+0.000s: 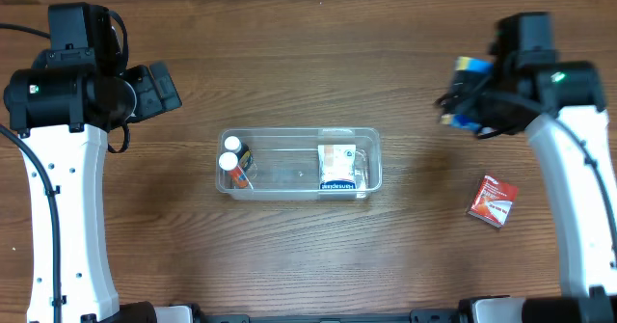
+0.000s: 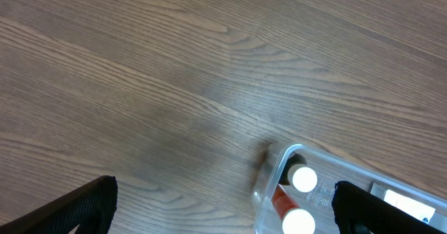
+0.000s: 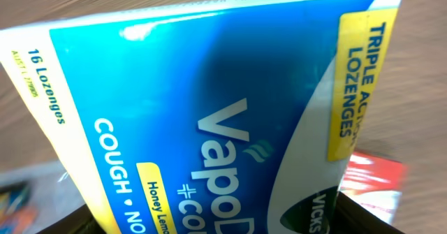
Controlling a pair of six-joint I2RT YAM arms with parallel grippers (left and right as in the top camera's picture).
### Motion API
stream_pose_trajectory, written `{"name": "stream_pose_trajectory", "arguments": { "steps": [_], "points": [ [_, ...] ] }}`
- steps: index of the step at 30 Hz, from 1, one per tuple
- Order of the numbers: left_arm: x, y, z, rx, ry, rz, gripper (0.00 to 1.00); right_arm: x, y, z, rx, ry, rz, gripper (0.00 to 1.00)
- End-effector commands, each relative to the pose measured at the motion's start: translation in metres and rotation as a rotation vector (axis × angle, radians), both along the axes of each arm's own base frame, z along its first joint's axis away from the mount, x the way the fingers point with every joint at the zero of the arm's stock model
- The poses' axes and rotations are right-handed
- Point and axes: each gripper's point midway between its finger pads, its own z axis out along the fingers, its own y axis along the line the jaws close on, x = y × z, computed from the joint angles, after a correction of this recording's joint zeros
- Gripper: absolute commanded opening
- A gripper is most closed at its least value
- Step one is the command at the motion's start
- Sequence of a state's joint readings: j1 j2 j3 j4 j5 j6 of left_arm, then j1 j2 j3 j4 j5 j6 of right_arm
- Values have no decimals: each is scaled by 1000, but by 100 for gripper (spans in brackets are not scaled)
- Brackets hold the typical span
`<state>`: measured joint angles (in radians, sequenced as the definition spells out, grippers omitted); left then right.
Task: Pack container
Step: 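Lower the VapoDrops box into the container beside the Hansaplast box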
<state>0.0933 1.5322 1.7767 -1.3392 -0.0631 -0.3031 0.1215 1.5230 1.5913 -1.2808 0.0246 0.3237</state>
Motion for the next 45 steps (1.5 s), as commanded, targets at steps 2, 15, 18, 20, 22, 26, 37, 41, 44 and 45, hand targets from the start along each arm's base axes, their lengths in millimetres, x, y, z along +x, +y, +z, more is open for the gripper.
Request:
{"name": "stream_pose_trajectory", "arguments": {
  "steps": [2,15,18,20,22,26,37,41,44,45],
  "points": [
    [3,0,5,3,-15,-17,100,-19,79,17,56,-45,153,73],
    [3,0,5,3,-13,-17,100,-50,240,-33,135,21,384,74],
    [3,0,5,3,-13,-17,100,-49,254,-57,127,66,384,74],
    [3,0,5,3,-13,-17,100,-49,261,-71,129,101,394,74],
    [2,0,5,3,-12,-17,100,-47,265,-88,119,133,392,74],
    [2,0,4,2,-10,-17,100,-45,267,-106,98,165,388,74],
    [2,0,4,2,-9,-17,100,-48,269,-135,74,232,388,78],
    [2,0,4,2,-9,-17,100,-48,269,-135,75,232,387,79],
    [2,0,4,2,-9,-17,100,-48,269,-135,75,232,387,82],
    [2,0,4,2,-9,-17,100,-48,269,-135,74,232,388,83]
  ]
}}
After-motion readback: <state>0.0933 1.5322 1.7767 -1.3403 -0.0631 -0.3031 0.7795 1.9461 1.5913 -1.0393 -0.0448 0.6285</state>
